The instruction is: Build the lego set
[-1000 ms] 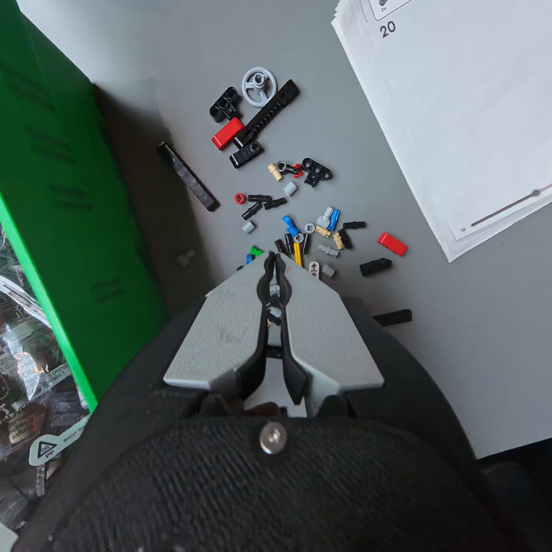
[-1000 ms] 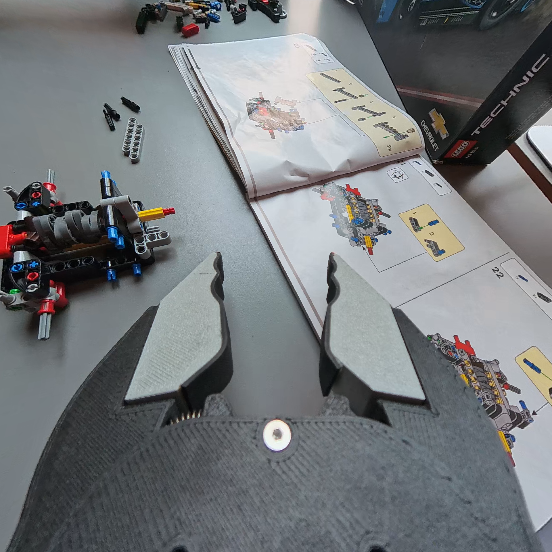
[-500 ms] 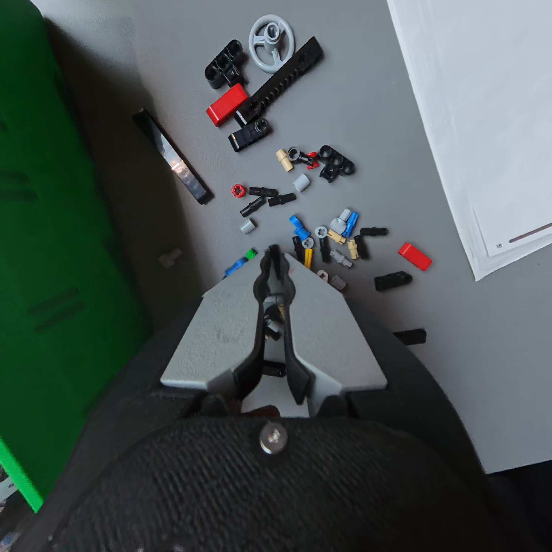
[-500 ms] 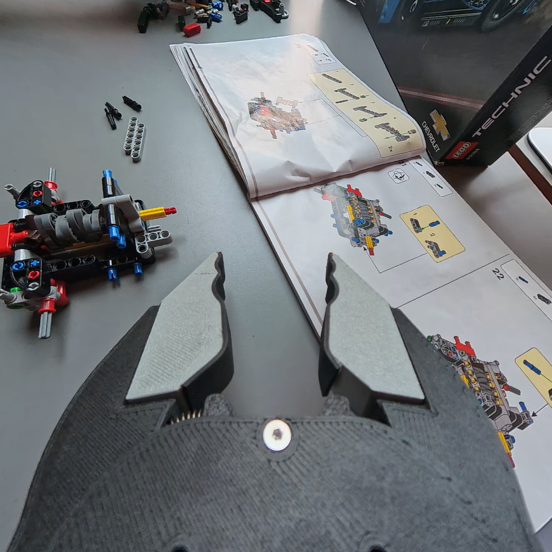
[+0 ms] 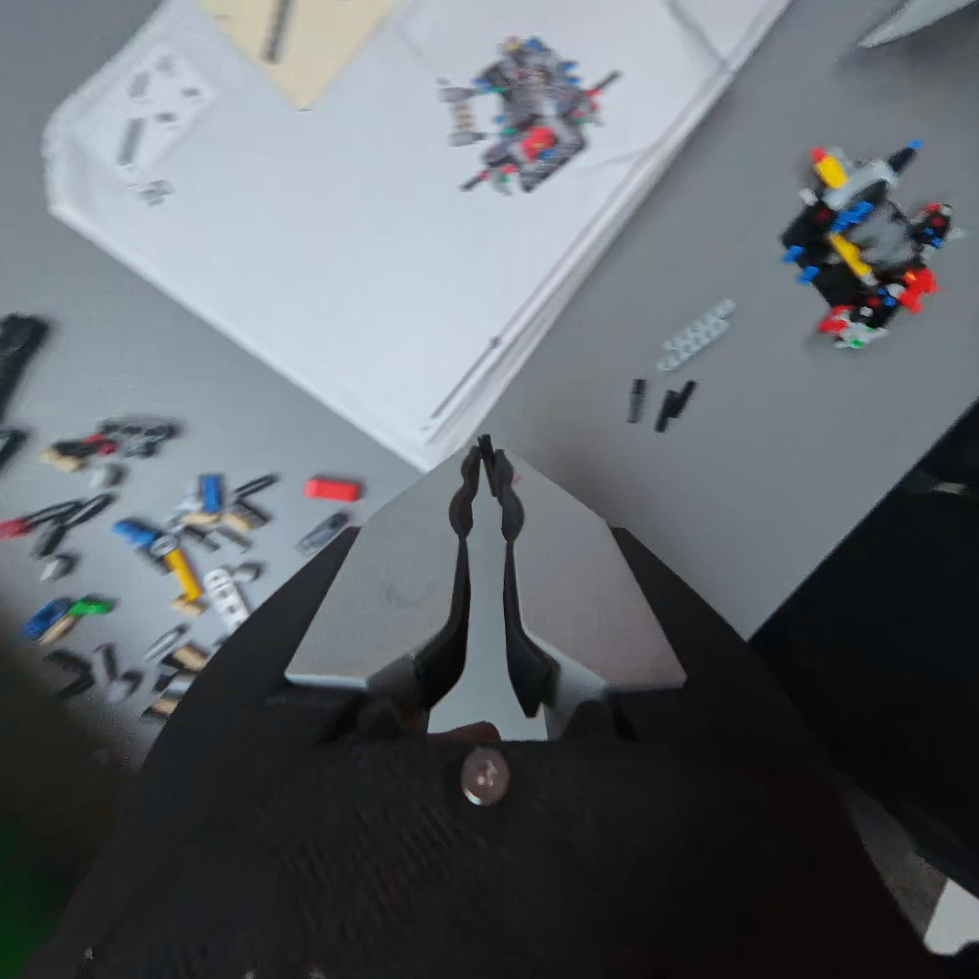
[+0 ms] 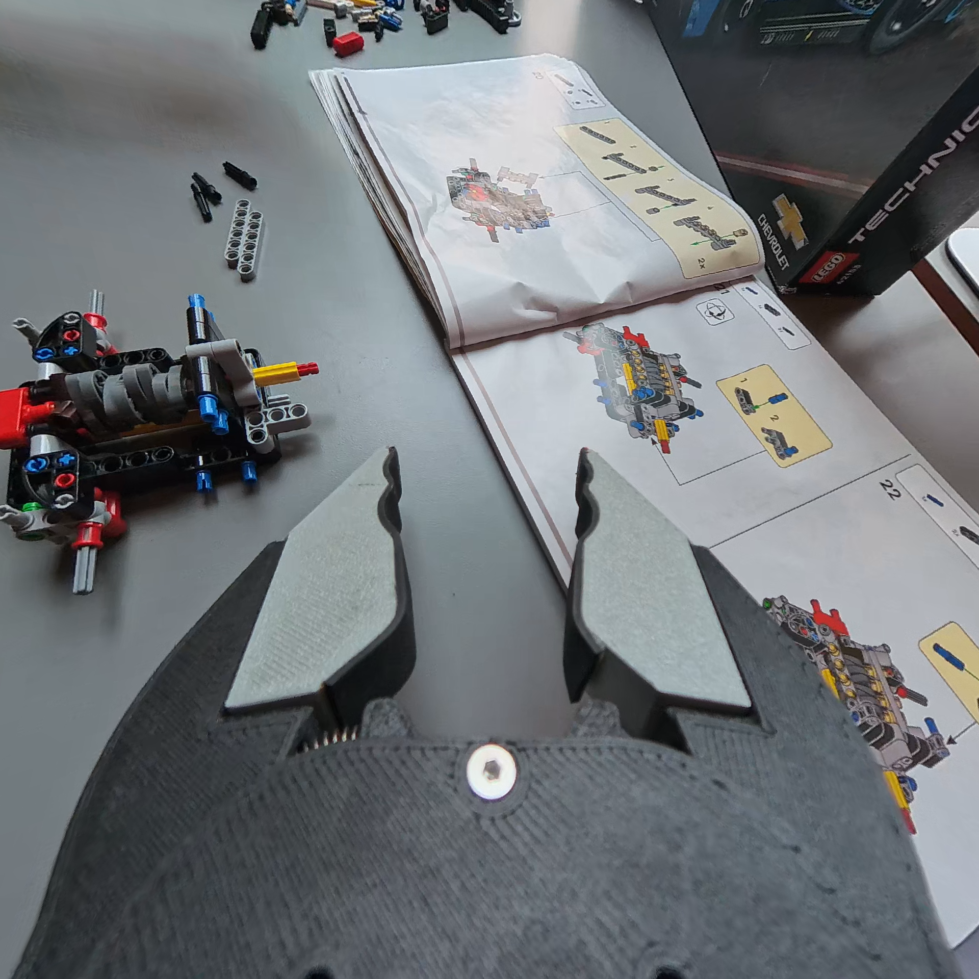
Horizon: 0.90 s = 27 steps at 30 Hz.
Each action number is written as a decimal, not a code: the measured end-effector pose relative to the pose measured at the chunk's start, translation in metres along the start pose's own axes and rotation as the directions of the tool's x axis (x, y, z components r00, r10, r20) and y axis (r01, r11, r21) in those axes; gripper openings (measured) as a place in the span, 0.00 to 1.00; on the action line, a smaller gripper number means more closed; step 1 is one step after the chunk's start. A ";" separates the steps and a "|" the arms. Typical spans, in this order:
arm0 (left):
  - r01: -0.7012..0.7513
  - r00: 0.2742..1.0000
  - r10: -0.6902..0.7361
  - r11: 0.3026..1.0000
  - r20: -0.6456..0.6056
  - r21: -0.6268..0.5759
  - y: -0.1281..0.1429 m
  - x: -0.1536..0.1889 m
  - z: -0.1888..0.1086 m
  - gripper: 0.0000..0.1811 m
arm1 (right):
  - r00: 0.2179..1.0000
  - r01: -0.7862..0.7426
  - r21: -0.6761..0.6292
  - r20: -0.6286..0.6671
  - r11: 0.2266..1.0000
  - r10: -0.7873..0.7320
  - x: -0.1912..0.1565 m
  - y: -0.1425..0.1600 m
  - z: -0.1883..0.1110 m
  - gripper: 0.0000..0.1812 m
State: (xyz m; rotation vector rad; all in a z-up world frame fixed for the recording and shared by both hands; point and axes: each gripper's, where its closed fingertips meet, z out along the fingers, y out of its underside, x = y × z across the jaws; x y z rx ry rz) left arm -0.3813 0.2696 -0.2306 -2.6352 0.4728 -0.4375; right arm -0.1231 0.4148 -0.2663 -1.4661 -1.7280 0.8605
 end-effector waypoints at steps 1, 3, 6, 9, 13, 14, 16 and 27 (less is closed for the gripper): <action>-0.041 0.998 0.041 0.999 -0.045 -0.010 -0.001 0.024 0.011 0.01 | 1.000 0.001 -0.001 0.001 1.000 -0.001 0.000 0.000 0.000 0.35; -0.102 0.988 0.096 0.994 -0.119 -0.039 0.002 0.062 0.034 0.01 | 1.000 0.004 -0.001 0.000 1.000 -0.004 -0.001 0.000 0.000 0.35; -0.162 0.977 0.148 0.983 -0.155 -0.080 0.011 0.091 0.058 0.01 | 1.000 0.005 -0.002 0.003 1.000 -0.005 -0.002 0.000 0.000 0.35; -0.191 0.978 0.179 0.975 -0.106 -0.110 0.017 0.091 0.073 0.01 | 1.000 0.010 -0.004 0.004 1.000 -0.010 -0.002 0.000 0.000 0.35; -0.179 0.980 0.166 0.976 -0.111 -0.122 0.021 0.092 0.079 0.06 | 1.000 0.012 -0.005 0.004 1.000 -0.012 -0.003 0.001 0.000 0.35; -0.174 0.981 0.162 0.977 -0.105 -0.120 0.021 0.090 0.078 0.06 | 1.000 0.012 -0.004 0.004 1.000 -0.012 -0.003 0.000 0.000 0.35; -0.166 0.983 0.156 0.980 -0.099 -0.106 0.019 0.088 0.073 0.07 | 1.000 0.011 -0.003 0.004 1.000 -0.011 -0.003 0.000 0.000 0.35; -0.149 0.986 0.149 0.989 -0.074 0.007 0.004 0.062 0.057 0.08 | 1.000 0.003 -0.008 0.011 1.000 -0.003 -0.003 0.001 0.001 0.34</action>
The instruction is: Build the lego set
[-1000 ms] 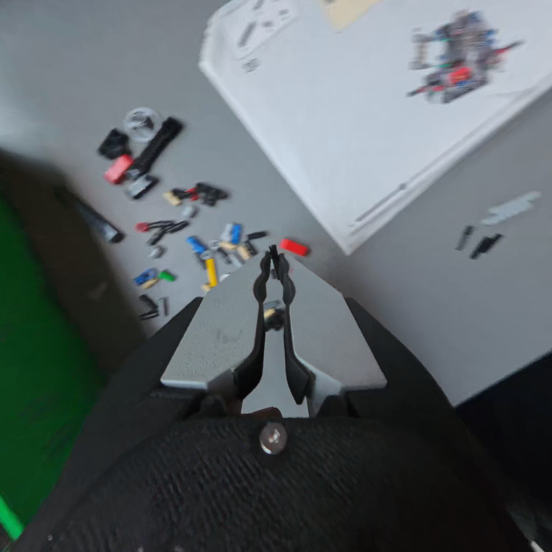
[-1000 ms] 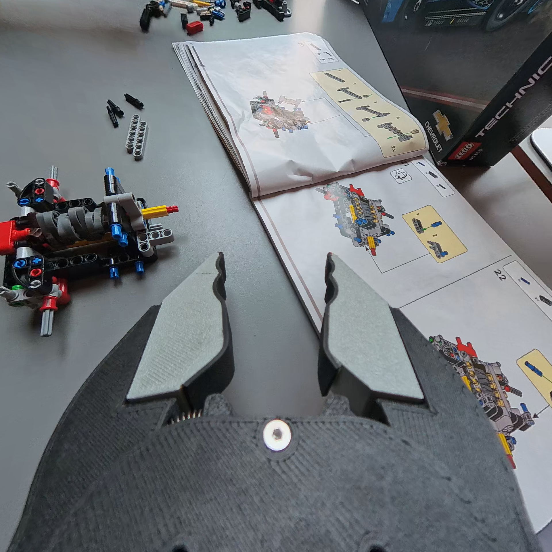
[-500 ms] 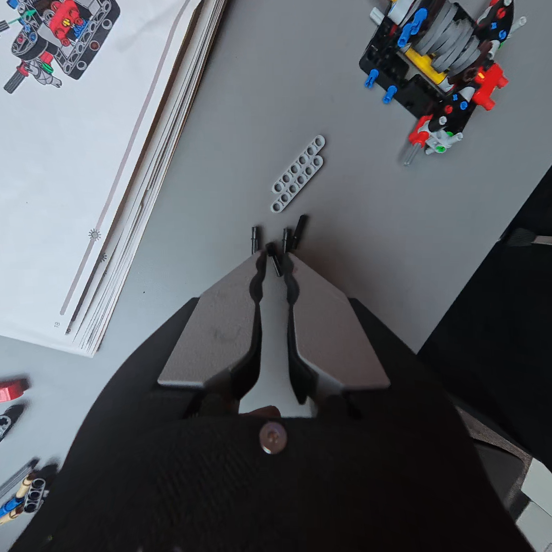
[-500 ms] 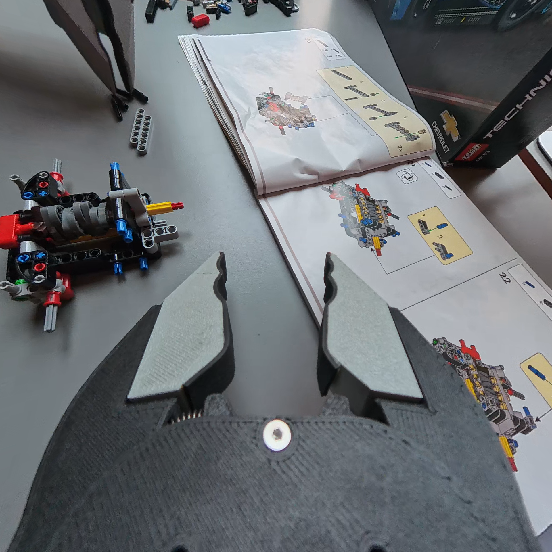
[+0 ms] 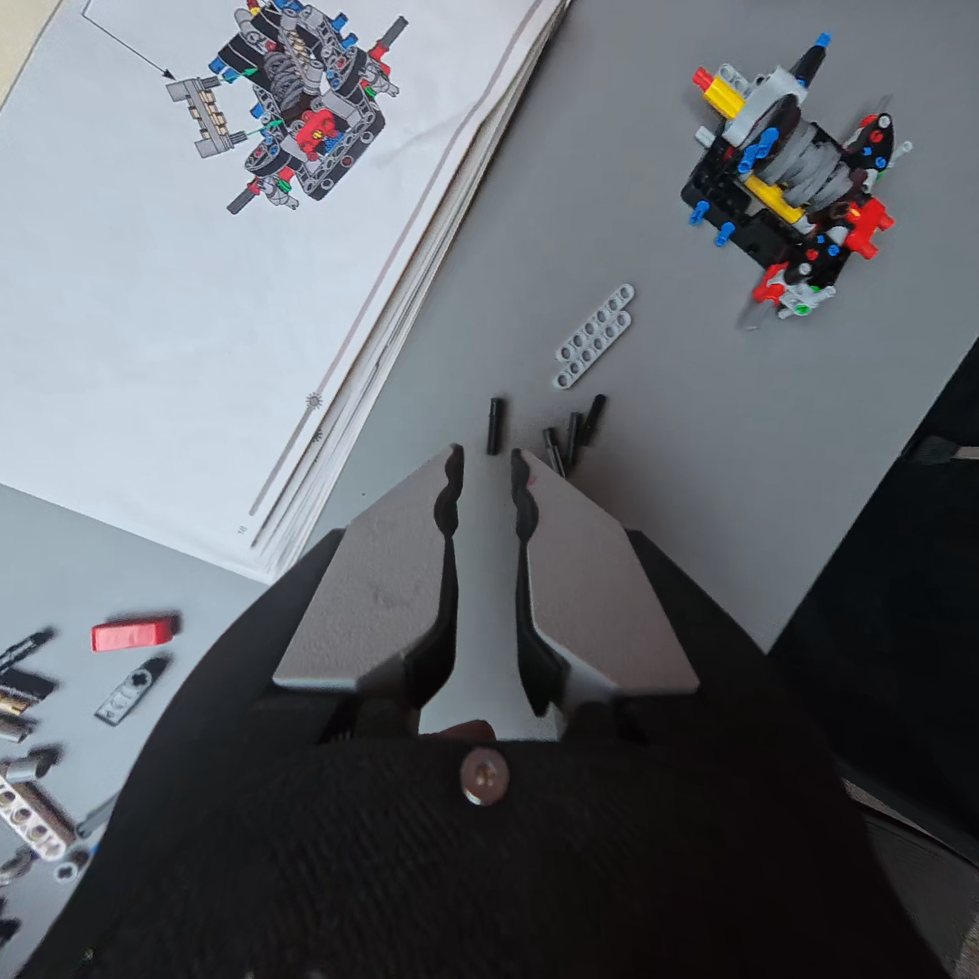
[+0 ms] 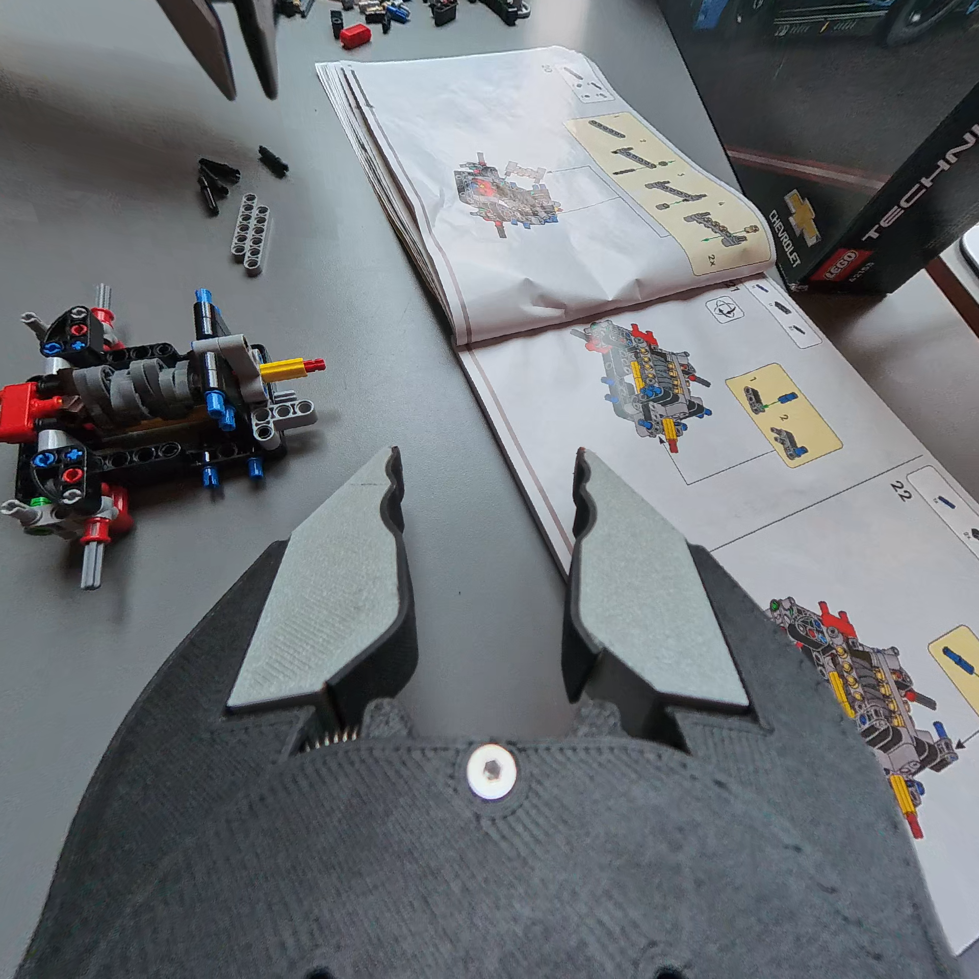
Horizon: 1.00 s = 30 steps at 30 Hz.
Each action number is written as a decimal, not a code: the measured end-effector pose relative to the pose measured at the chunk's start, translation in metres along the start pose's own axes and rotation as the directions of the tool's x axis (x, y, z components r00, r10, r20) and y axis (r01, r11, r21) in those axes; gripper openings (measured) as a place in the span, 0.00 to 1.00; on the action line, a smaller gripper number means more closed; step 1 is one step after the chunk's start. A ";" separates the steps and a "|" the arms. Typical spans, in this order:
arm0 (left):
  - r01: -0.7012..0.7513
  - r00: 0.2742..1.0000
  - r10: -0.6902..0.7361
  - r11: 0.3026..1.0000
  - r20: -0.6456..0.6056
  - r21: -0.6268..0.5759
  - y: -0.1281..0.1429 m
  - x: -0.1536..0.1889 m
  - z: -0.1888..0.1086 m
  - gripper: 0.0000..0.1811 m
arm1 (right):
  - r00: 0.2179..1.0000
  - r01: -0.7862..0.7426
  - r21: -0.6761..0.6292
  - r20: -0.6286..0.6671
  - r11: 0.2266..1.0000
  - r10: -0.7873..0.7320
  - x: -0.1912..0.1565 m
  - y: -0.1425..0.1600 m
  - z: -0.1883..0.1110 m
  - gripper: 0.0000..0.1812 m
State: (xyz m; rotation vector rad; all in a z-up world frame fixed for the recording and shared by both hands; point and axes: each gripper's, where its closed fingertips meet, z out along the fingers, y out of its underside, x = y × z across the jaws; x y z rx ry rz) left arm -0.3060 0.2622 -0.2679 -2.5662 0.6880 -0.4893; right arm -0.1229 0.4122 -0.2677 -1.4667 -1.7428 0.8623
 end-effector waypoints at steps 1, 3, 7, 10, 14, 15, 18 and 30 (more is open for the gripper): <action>-0.001 1.000 0.001 1.000 -0.013 -0.001 0.001 -0.003 0.005 0.07 | 1.000 0.000 0.000 0.000 1.000 0.000 0.000 0.000 0.000 0.34; -0.006 0.996 0.003 1.000 -0.090 -0.028 0.007 0.000 0.015 0.07 | 1.000 0.001 0.002 -0.003 1.000 -0.001 0.000 0.000 0.000 0.34; -0.063 0.986 0.059 0.998 -0.159 -0.019 0.006 0.009 0.023 0.00 | 1.000 -0.002 0.002 -0.003 1.000 0.002 0.001 0.000 0.000 0.34; -0.082 0.976 0.072 0.996 -0.204 -0.040 0.009 0.016 0.024 0.00 | 1.000 -0.006 0.000 0.001 1.000 0.006 0.001 0.000 0.000 0.34; -0.110 0.966 0.093 0.992 -0.240 -0.060 0.014 0.022 0.022 0.01 | 1.000 -0.011 0.001 0.005 1.000 0.011 0.001 0.000 0.000 0.34; -0.110 0.964 0.094 0.993 -0.248 -0.052 0.013 0.024 0.020 0.04 | 1.000 -0.012 0.001 0.007 1.000 0.012 0.001 0.000 0.000 0.34; -0.103 0.953 0.094 0.995 -0.287 -0.015 0.009 0.030 0.013 0.06 | 1.000 -0.012 0.002 0.006 1.000 0.011 0.000 0.000 0.000 0.34; -0.017 0.995 0.035 0.982 -0.097 0.186 0.014 0.011 -0.011 0.09 | 1.000 -0.010 -0.002 0.006 1.000 0.010 0.000 0.000 0.000 0.34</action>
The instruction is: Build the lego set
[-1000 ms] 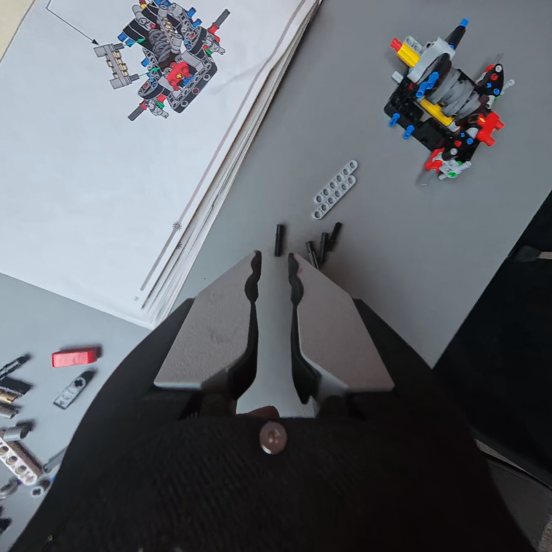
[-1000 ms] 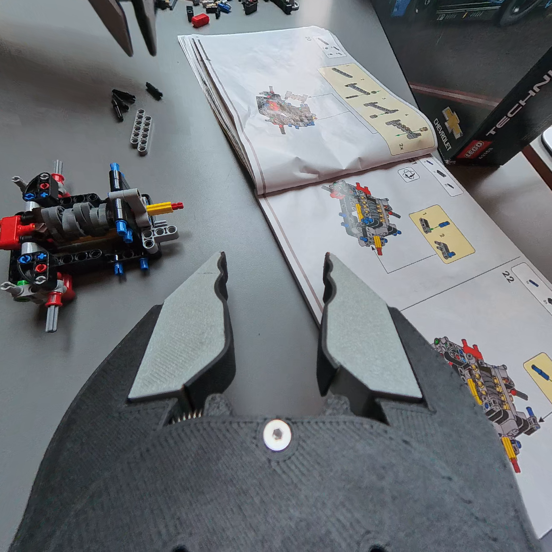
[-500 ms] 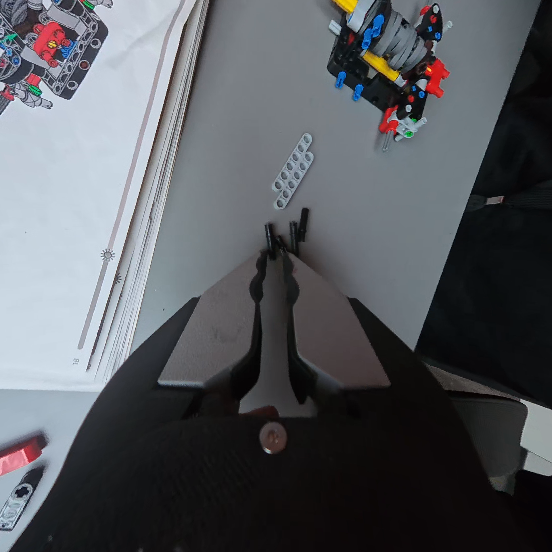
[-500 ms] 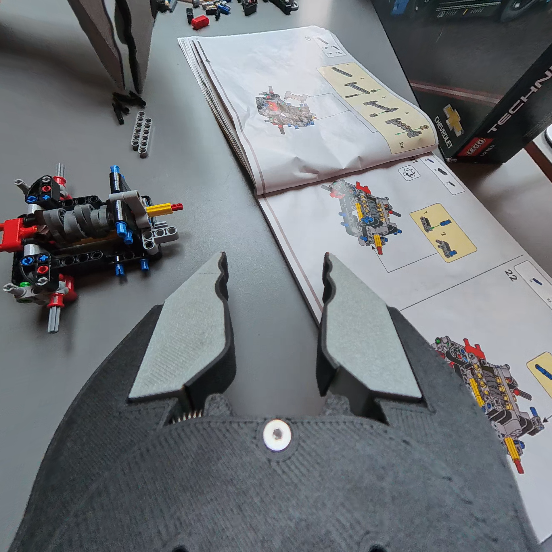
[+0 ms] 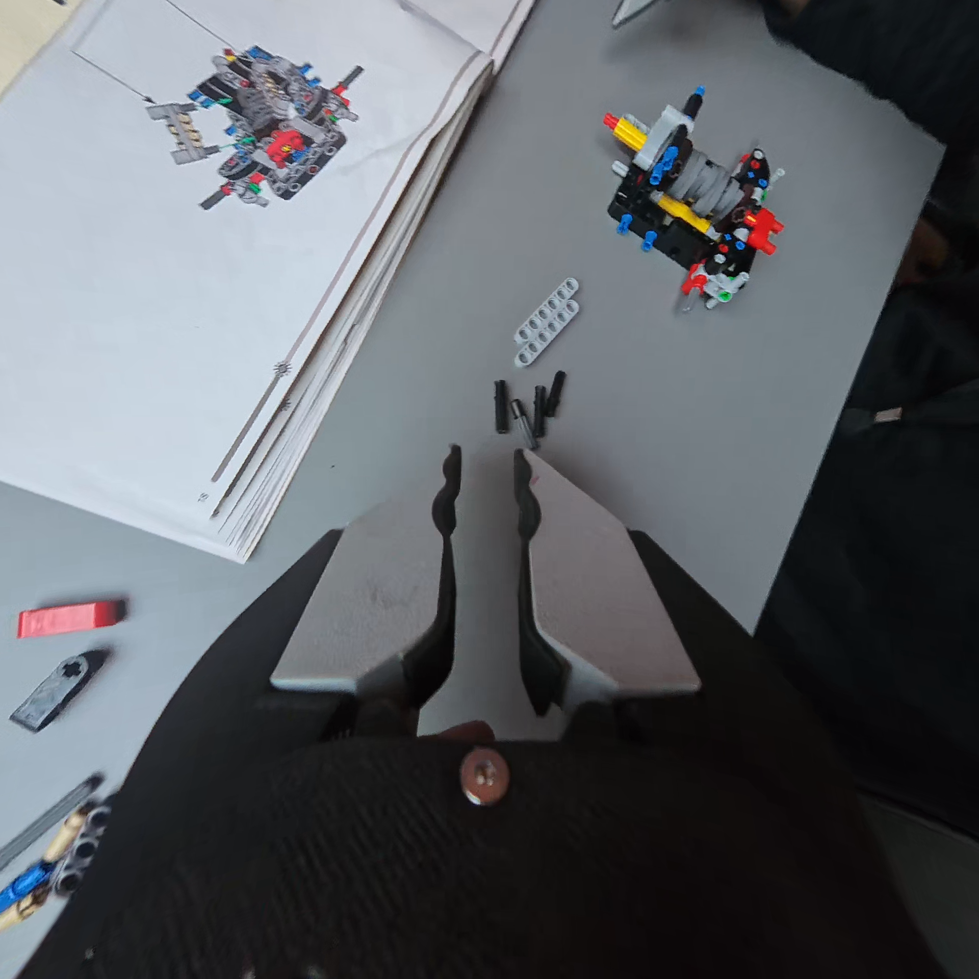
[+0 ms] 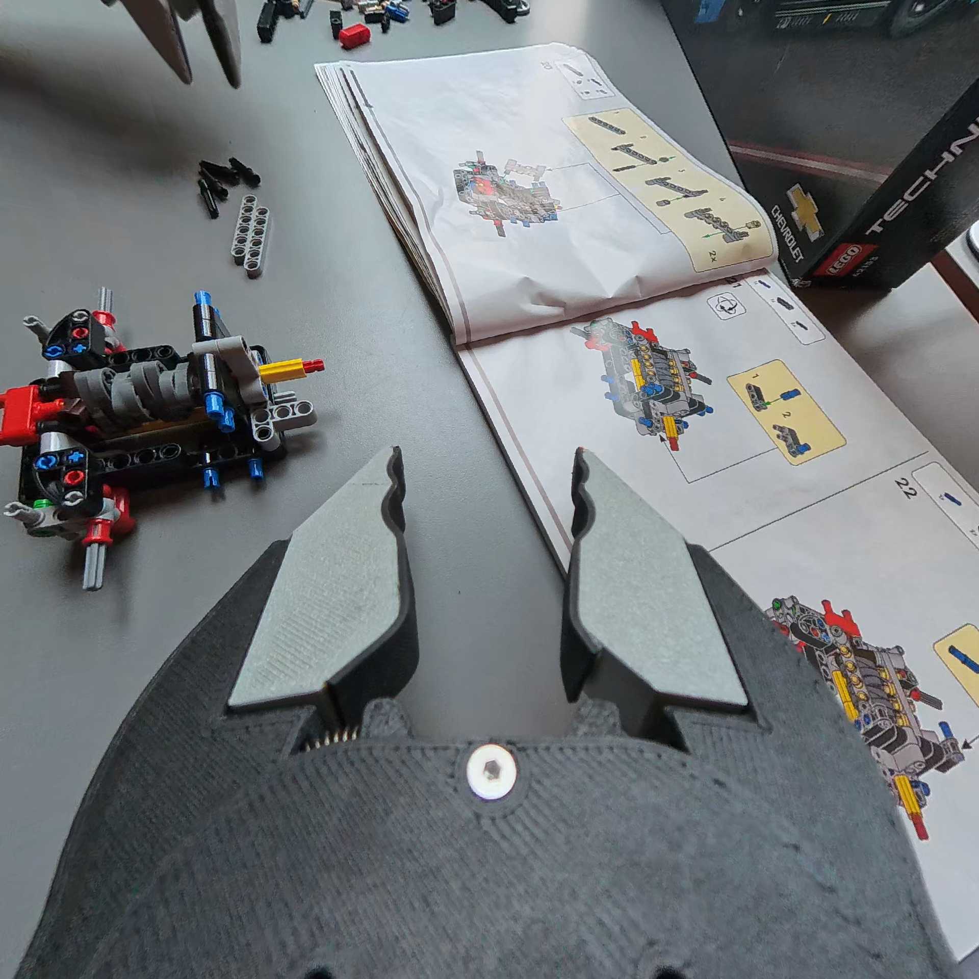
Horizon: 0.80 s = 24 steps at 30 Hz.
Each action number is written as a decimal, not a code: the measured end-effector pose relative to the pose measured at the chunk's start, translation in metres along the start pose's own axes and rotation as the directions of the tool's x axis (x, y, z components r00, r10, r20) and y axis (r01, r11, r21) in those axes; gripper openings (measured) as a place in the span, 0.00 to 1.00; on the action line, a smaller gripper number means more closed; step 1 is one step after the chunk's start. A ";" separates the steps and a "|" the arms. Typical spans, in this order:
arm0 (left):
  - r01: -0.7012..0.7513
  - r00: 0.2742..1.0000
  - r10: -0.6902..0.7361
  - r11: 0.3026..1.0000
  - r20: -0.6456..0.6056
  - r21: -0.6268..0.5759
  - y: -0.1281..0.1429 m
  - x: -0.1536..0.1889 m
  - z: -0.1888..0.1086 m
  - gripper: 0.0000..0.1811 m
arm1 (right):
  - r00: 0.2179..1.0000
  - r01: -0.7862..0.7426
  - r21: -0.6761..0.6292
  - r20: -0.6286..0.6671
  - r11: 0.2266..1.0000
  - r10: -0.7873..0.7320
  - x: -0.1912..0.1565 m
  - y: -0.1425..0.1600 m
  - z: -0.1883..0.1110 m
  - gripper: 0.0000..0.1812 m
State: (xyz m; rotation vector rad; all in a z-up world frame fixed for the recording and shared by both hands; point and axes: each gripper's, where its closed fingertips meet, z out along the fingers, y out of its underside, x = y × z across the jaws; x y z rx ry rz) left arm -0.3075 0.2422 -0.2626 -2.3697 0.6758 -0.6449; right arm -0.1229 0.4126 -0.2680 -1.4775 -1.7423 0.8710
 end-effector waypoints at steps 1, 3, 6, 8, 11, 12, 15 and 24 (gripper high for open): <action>0.002 0.999 -0.002 1.000 0.049 0.015 0.000 -0.008 -0.001 0.10 | 1.000 -0.001 -0.001 0.000 1.000 0.001 0.000 0.000 0.000 0.34; -0.011 0.992 0.001 0.997 0.127 0.079 -0.006 -0.019 -0.004 0.10 | 1.000 -0.002 -0.004 0.000 1.000 0.002 0.000 0.000 0.000 0.33; -0.049 0.983 0.012 0.978 0.182 0.203 -0.023 -0.025 -0.004 0.11 | 1.000 -0.010 -0.007 0.000 1.000 0.010 0.001 0.001 0.001 0.33; -0.088 0.966 0.024 0.966 0.256 0.242 -0.031 -0.035 -0.003 0.11 | 1.000 -0.010 -0.005 -0.003 1.000 0.010 0.002 0.001 0.000 0.33; -0.133 0.934 0.020 0.946 0.356 0.297 -0.039 -0.050 -0.005 0.13 | 1.000 -0.005 -0.003 -0.007 1.000 0.005 0.001 0.000 0.000 0.33; -0.140 0.926 0.012 0.939 0.377 0.315 -0.041 -0.053 -0.006 0.14 | 1.000 -0.005 -0.004 -0.006 1.000 0.005 0.001 0.001 0.000 0.33; -0.140 0.927 -0.010 0.918 0.376 0.370 -0.046 -0.052 -0.009 0.14 | 1.000 -0.005 -0.005 -0.006 1.000 0.005 0.001 0.001 0.001 0.33; -0.194 0.897 0.000 0.899 0.441 0.393 -0.049 -0.055 -0.017 0.14 | 1.000 -0.001 -0.010 -0.005 1.000 0.001 0.001 0.001 0.001 0.33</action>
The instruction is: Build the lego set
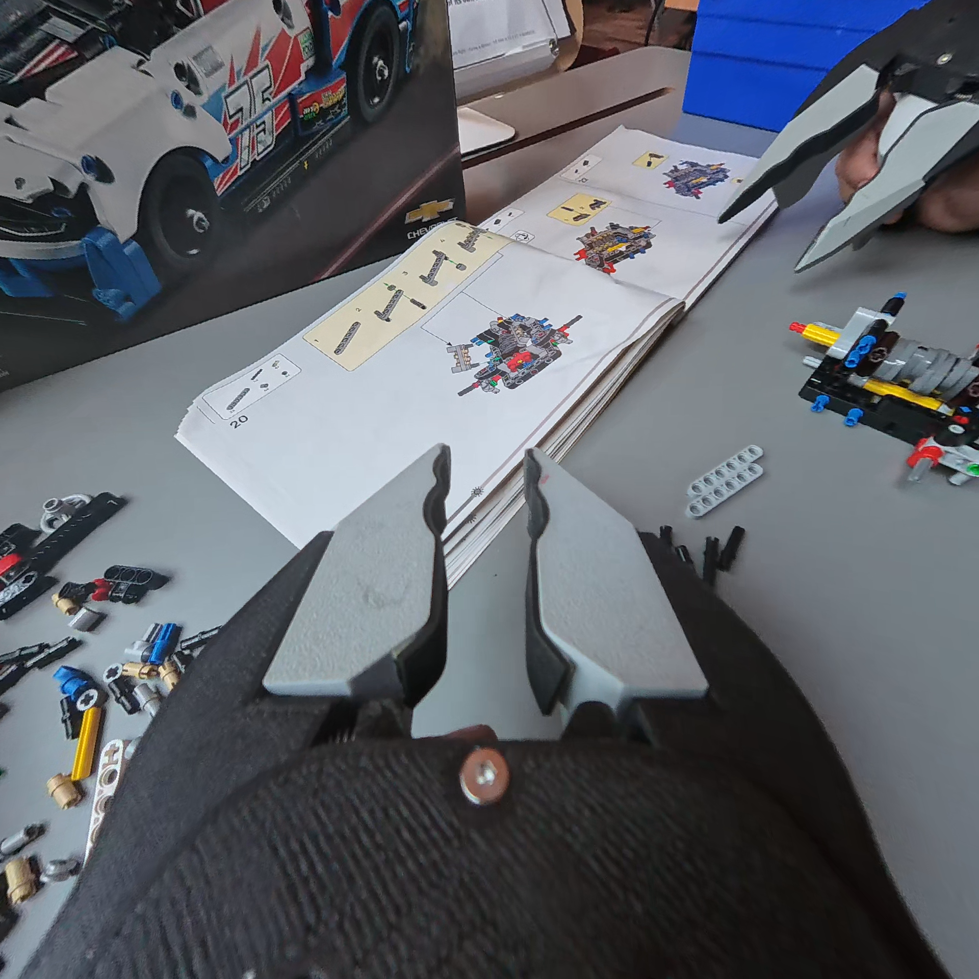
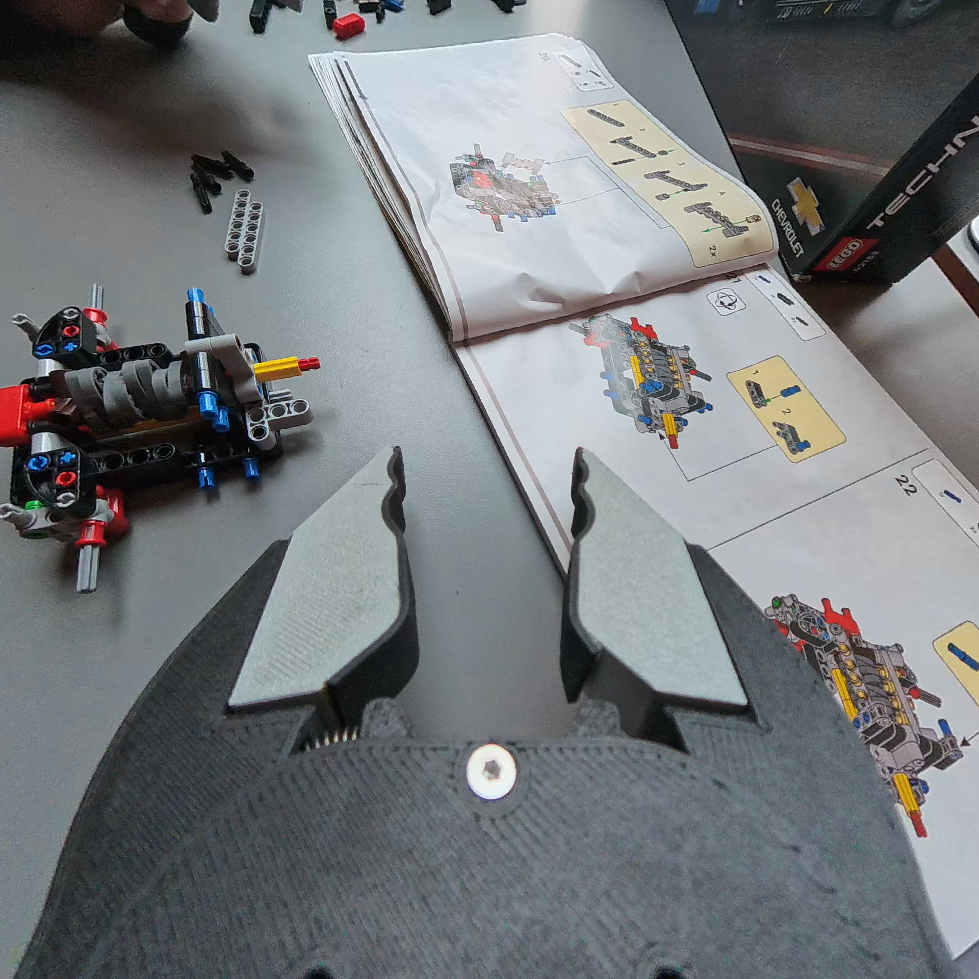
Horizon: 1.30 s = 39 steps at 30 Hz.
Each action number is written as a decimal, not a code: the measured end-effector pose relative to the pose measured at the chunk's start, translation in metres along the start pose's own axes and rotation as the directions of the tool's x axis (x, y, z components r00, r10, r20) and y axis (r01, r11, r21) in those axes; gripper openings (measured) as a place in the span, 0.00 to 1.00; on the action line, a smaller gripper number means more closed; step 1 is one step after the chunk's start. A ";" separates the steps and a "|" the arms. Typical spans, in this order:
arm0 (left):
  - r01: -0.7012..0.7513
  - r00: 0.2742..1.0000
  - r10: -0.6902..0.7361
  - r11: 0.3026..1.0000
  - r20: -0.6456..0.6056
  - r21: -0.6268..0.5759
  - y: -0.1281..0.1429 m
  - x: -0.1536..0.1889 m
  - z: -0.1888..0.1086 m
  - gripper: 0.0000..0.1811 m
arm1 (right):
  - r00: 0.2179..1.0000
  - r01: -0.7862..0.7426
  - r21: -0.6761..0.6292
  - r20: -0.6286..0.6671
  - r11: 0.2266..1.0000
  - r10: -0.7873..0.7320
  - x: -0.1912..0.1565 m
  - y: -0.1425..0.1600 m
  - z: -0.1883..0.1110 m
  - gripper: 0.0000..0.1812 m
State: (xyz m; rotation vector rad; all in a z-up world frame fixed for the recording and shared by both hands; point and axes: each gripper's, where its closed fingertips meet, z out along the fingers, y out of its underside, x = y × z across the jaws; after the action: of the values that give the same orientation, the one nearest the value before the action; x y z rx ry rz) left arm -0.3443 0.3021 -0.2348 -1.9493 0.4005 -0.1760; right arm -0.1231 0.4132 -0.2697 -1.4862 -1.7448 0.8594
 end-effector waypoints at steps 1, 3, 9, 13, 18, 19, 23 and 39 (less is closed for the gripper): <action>-0.003 1.000 0.003 1.000 -0.001 -0.002 0.000 0.000 0.001 0.14 | 1.000 0.000 0.000 0.001 1.000 0.000 0.000 0.000 0.000 0.33; -0.005 1.000 0.005 1.000 0.003 -0.004 0.000 -0.001 0.002 0.15 | 1.000 -0.002 -0.001 0.004 1.000 0.002 0.000 0.000 0.000 0.34; -0.002 1.000 0.002 1.000 0.010 0.017 -0.002 -0.003 0.000 0.13 | 1.000 -0.010 0.021 -0.011 1.000 0.010 0.002 -0.002 -0.002 0.34; 0.005 1.000 -0.005 1.000 -0.015 0.010 -0.002 0.001 0.001 0.12 | 1.000 -0.002 0.027 -0.010 1.000 0.002 0.000 -0.003 -0.003 0.24; -0.017 0.999 0.018 1.000 -0.048 0.022 -0.006 0.010 0.002 0.13 | 0.997 -0.067 0.016 -0.041 0.998 0.068 0.009 -0.001 -0.002 0.33; -0.024 0.998 0.025 0.999 -0.051 0.022 -0.006 0.012 0.002 0.13 | 0.996 -0.072 0.035 -0.040 0.997 0.074 0.010 -0.004 -0.004 0.33; -0.044 0.997 0.044 0.999 -0.059 0.004 -0.004 0.016 0.004 0.15 | 0.994 -0.113 0.068 0.022 0.991 0.112 0.007 -0.008 -0.007 0.35; -0.014 0.994 0.011 1.000 -0.110 -0.024 0.002 0.021 0.004 0.18 | 0.988 -0.152 0.126 0.022 0.980 0.151 0.018 -0.015 -0.010 0.36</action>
State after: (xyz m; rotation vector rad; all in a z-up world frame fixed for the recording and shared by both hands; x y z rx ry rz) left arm -0.3234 0.2977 -0.2394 -1.9667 0.4889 -0.2725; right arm -0.1251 0.4297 -0.2500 -1.5458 -1.5695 1.0401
